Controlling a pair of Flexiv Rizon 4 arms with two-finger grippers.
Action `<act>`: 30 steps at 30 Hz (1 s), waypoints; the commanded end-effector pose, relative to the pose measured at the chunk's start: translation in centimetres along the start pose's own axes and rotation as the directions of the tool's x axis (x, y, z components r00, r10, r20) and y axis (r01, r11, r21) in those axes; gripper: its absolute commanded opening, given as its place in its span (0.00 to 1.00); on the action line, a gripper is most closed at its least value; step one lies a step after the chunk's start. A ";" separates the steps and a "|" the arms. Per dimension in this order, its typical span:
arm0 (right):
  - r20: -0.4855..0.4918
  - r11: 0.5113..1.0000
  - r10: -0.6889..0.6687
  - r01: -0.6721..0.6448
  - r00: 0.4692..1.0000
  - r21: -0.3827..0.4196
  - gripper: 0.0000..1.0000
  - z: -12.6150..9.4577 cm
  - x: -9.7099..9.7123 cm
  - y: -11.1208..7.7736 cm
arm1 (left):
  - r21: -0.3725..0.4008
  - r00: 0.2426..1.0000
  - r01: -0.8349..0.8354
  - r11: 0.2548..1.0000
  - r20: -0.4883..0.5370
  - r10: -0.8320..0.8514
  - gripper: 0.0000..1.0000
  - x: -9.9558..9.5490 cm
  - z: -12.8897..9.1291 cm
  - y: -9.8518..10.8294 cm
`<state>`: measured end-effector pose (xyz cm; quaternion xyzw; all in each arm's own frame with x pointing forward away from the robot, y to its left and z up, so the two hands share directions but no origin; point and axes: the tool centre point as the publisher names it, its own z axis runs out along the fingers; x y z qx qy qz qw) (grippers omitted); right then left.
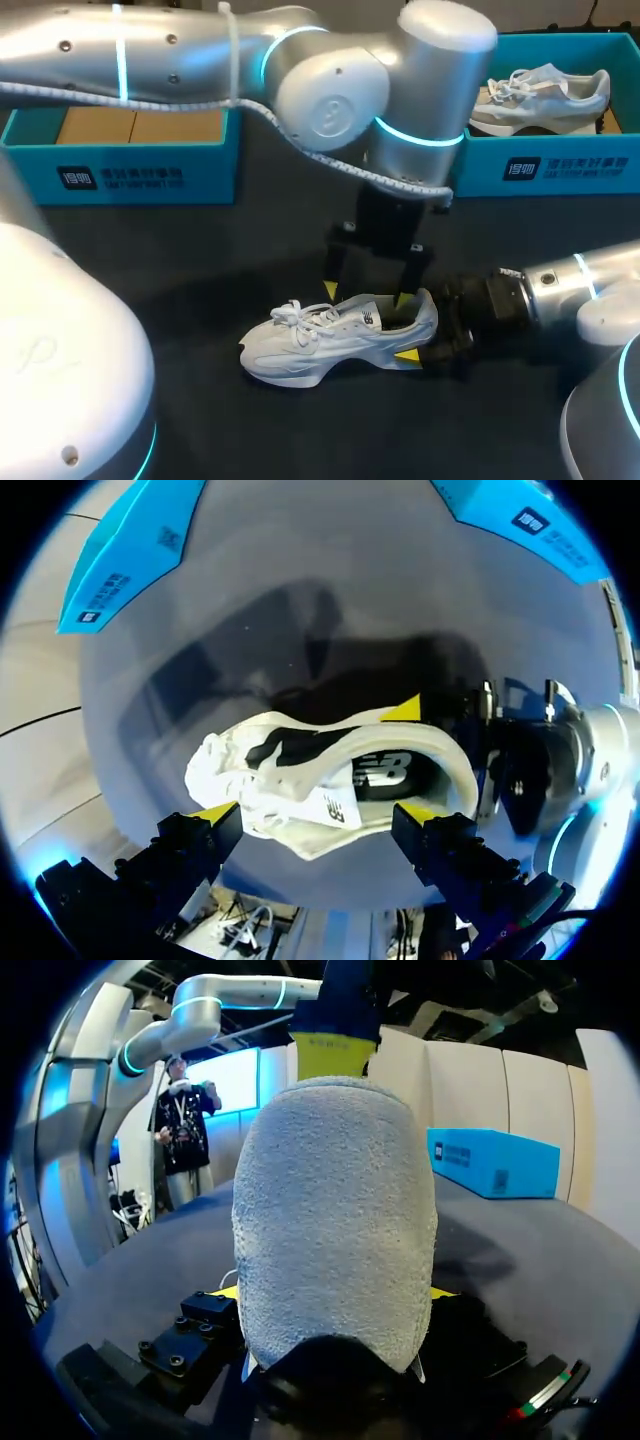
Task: Take the shoe out of the shoebox, open the shoe tongue, remove and reinsert the insole, then place the shoe into the shoebox
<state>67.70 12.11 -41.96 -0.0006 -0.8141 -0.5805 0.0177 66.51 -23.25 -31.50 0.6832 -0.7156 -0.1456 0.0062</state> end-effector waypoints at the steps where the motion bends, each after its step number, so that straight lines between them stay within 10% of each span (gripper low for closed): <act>1: 0.000 1.000 0.000 0.000 1.000 0.003 0.00 0.1 0.1 0.0 | -0.028 0.998 0.007 1.000 0.065 -0.005 1.00 1.1 1.1 -0.5; 30: 0.000 1.000 0.000 0.000 1.000 0.003 0.00 0.1 0.1 0.0 | -0.090 0.978 0.042 0.995 0.209 -0.022 0.83 -1.3 3.9 1.0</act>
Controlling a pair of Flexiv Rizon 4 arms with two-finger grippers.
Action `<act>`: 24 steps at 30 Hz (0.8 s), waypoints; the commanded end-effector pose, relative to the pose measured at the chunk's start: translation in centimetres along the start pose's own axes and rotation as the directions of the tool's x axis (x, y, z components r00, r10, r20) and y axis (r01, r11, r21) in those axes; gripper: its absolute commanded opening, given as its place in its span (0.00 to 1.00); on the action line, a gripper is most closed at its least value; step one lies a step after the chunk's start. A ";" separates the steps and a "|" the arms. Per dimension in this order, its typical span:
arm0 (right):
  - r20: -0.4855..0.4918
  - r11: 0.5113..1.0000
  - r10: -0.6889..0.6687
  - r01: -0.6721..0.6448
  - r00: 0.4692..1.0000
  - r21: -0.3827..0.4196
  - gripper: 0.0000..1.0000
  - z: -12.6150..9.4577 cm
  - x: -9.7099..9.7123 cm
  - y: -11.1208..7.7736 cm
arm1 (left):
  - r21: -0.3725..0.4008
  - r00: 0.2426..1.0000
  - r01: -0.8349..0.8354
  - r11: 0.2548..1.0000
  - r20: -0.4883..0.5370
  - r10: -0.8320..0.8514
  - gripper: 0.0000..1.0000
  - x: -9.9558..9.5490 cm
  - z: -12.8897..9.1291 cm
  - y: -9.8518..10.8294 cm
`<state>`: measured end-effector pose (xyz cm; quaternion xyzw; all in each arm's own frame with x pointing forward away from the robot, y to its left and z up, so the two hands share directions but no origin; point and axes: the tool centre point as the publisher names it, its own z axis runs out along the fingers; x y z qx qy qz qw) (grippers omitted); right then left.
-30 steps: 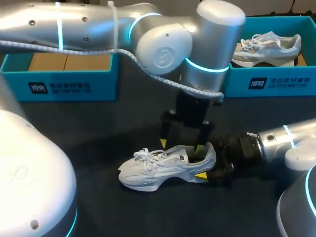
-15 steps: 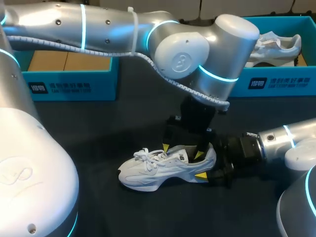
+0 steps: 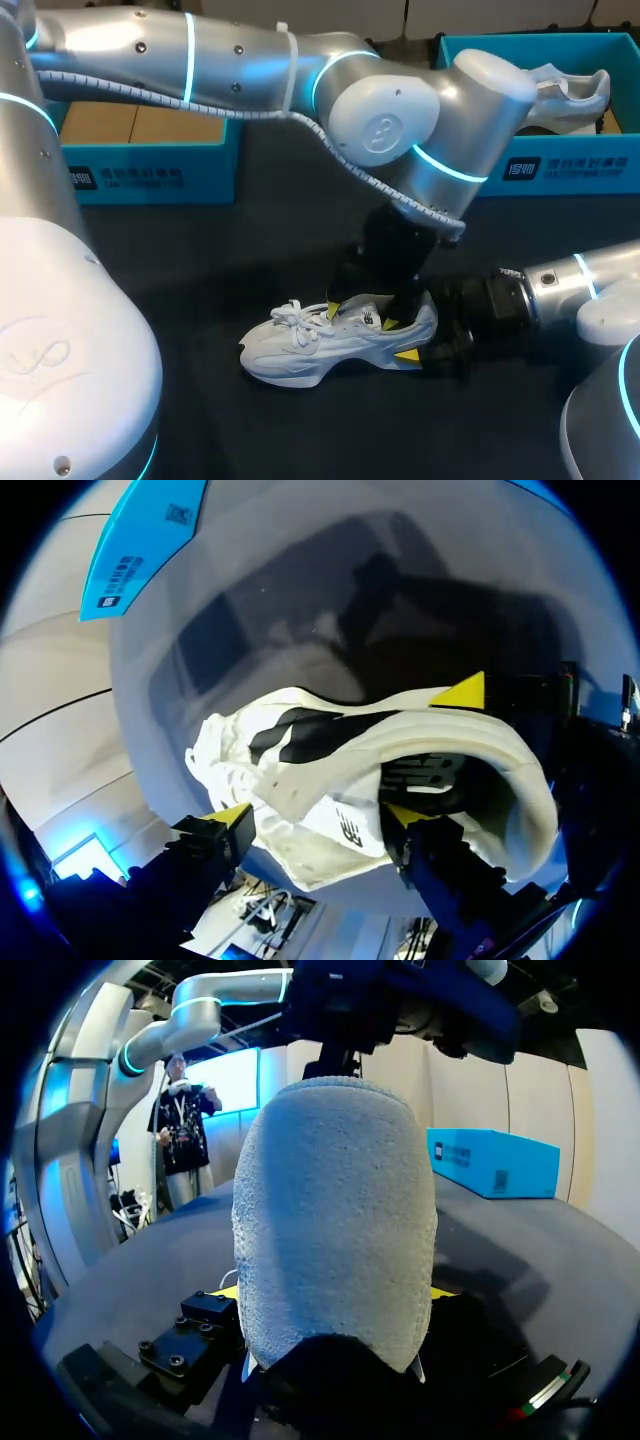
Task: Take the shoe out of the shoebox, open the shoe tongue, remove and reinsert the insole, then place the shoe into the shoebox
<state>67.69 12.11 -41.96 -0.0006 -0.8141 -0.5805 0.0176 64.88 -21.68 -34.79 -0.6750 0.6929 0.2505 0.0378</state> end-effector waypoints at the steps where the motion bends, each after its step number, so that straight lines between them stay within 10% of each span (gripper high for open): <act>1: 0.000 1.000 0.000 0.000 1.000 0.003 0.00 0.1 0.1 0.0 | 0.004 1.000 0.003 1.000 0.002 -0.003 0.80 -0.6 0.3 0.0; 24: 0.000 1.000 0.000 0.000 1.000 0.003 0.00 0.1 0.1 0.0 | 0.137 0.999 0.009 0.991 -0.045 -0.002 0.44 -2.4 -1.7 1.0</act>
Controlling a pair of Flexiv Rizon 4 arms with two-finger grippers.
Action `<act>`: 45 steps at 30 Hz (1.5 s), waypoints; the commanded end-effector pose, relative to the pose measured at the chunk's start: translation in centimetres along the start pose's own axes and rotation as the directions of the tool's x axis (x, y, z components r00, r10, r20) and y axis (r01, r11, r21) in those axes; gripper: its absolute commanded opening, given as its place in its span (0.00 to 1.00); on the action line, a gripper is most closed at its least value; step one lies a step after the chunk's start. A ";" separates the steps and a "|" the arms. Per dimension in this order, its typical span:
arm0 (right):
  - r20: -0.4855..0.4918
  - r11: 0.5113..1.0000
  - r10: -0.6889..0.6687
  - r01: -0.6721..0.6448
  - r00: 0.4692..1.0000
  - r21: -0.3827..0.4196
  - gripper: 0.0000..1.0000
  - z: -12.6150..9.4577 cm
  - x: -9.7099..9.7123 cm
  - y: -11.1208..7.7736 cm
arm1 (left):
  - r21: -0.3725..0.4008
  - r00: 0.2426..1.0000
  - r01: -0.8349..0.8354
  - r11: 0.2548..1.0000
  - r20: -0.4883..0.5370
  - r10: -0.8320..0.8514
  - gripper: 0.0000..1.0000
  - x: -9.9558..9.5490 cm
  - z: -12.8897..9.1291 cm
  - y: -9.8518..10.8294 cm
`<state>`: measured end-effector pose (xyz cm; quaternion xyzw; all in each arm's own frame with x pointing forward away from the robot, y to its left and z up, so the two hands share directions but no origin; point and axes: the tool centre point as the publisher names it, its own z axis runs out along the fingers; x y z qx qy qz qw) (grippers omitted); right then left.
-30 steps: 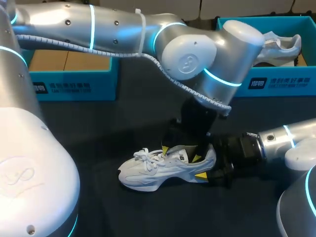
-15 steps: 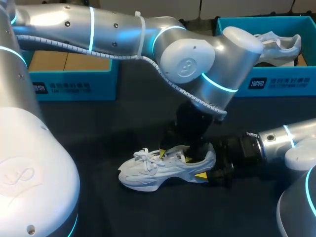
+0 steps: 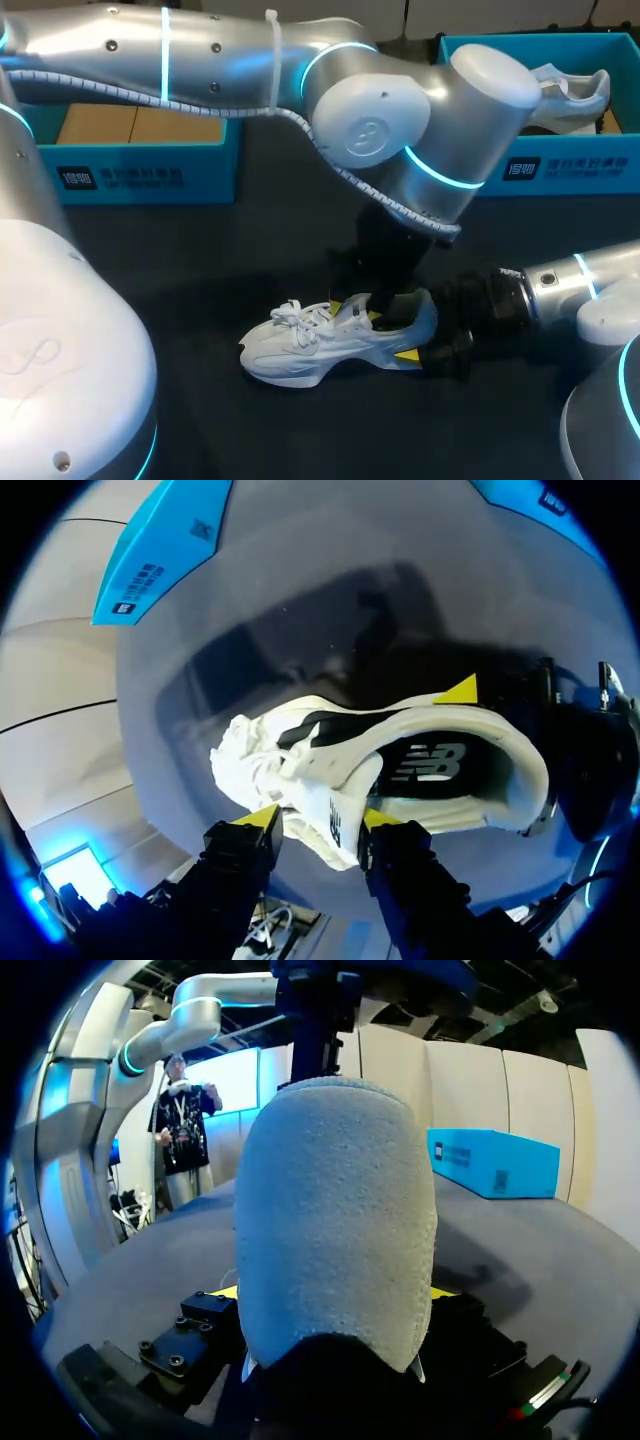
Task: Take the shoe out of the shoebox, open the shoe tongue, remove and reinsert the insole, then place the shoe into the shoebox
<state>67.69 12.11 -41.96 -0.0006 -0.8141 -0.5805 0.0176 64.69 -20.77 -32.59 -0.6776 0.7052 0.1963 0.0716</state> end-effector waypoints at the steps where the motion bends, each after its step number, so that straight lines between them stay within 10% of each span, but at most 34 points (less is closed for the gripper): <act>1: 0.000 1.000 0.000 0.000 1.000 0.003 0.00 0.1 0.1 0.0 | 0.011 1.000 -0.001 1.000 -0.018 0.001 0.43 -0.7 -0.2 0.2; 10: 0.000 1.000 0.000 0.000 1.000 0.003 0.00 0.1 0.1 0.0 | 0.065 0.995 -0.019 0.998 -0.100 0.026 0.00 -1.3 -0.1 0.0; 32: 0.000 1.000 0.000 0.000 1.000 0.003 0.00 0.1 0.1 0.0 | 0.170 0.819 0.081 0.982 -0.573 0.032 0.00 -8.4 1.5 0.4; 45: 0.000 1.000 0.000 0.000 1.000 0.003 0.00 0.1 0.1 0.0 | 0.133 0.771 0.033 0.991 -0.634 0.059 0.00 -9.3 5.4 -1.0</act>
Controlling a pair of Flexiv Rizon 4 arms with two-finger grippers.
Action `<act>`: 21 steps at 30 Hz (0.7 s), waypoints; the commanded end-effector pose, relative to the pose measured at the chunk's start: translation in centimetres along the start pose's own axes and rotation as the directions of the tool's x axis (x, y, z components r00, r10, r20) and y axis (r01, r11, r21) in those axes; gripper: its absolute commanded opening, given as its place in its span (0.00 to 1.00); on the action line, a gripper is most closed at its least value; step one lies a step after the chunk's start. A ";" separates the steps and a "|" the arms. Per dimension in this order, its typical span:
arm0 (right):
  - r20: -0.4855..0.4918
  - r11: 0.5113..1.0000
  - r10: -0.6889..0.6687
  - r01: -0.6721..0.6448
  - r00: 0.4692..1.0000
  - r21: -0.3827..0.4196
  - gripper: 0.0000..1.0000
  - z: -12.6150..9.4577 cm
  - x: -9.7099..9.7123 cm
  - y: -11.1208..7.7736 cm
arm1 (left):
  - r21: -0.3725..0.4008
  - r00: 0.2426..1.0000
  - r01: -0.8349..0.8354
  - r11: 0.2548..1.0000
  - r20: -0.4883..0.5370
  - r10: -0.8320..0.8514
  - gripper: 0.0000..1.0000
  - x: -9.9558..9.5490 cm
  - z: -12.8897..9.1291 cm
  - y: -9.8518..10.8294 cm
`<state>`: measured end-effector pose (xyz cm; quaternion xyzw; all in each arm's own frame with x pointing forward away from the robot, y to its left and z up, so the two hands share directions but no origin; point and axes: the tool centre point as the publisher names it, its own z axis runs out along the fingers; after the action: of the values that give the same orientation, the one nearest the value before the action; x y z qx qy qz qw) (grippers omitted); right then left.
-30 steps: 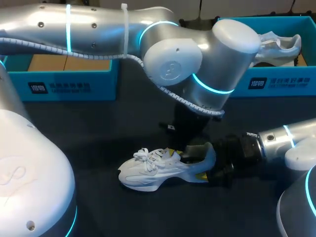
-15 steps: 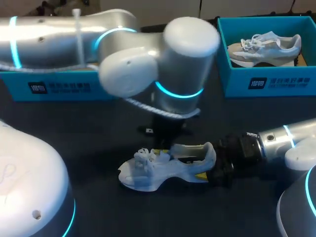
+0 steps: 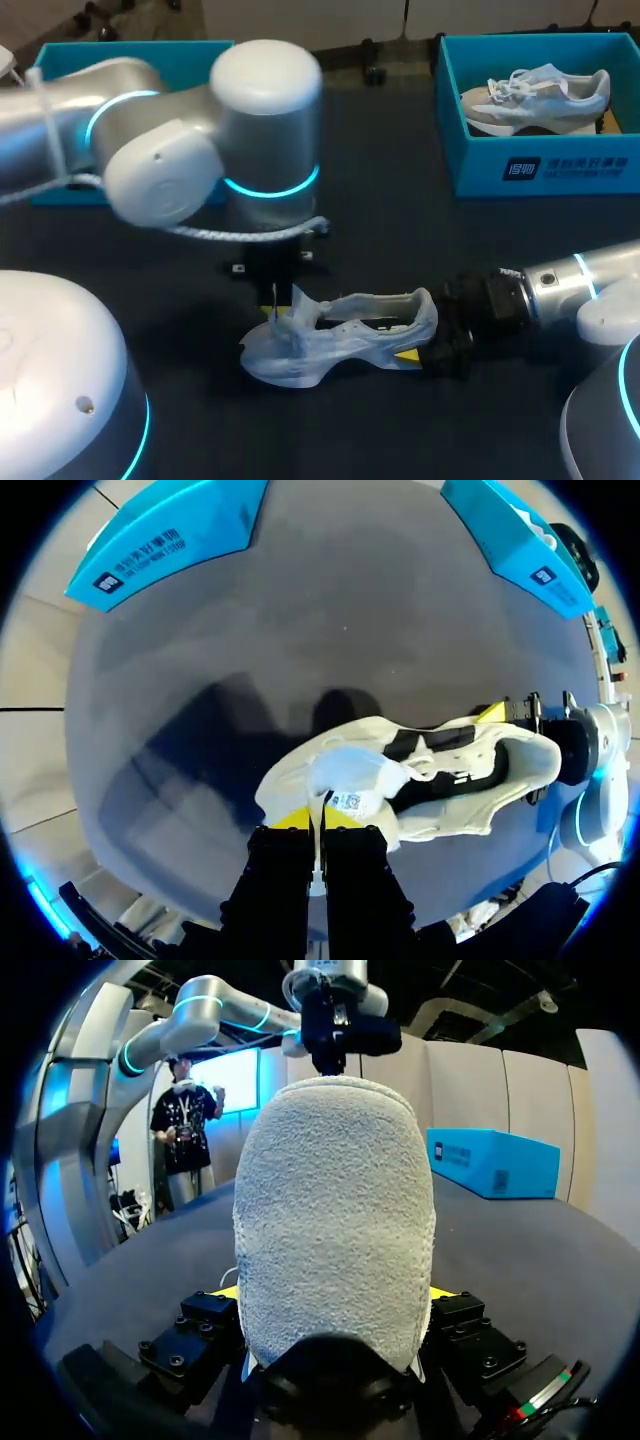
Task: Take the shoe out of the shoebox, open the shoe tongue, remove and reinsert the insole, then place the shoe into the shoebox
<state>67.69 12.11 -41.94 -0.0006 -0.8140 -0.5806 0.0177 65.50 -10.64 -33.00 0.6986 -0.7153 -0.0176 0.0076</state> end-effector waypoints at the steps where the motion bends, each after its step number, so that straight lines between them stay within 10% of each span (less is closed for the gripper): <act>1: 0.000 1.000 0.000 0.000 1.000 0.003 0.00 0.1 0.0 0.0 | -0.014 0.948 -0.007 1.000 -0.317 0.002 0.00 -0.5 1.6 0.1; 13: 0.000 1.000 0.000 0.000 1.000 0.003 0.00 0.1 0.0 0.0 | -0.038 0.956 -0.020 0.999 -0.294 0.008 0.00 -0.9 3.5 0.7; 18: 0.000 1.000 0.000 0.000 1.000 0.003 0.00 0.1 0.0 0.0 | -0.054 0.961 -0.001 0.999 -0.276 -0.014 0.40 -1.9 4.1 1.2; 21: 0.000 1.000 0.000 0.000 1.000 0.003 0.00 0.1 0.0 0.0 | -0.035 0.956 0.025 0.999 -0.292 -0.034 0.44 -2.9 3.3 1.5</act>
<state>67.69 12.10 -41.95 -0.0007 -0.8141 -0.5805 0.0176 64.52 -8.92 -37.02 0.7012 -0.7029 0.0441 0.1110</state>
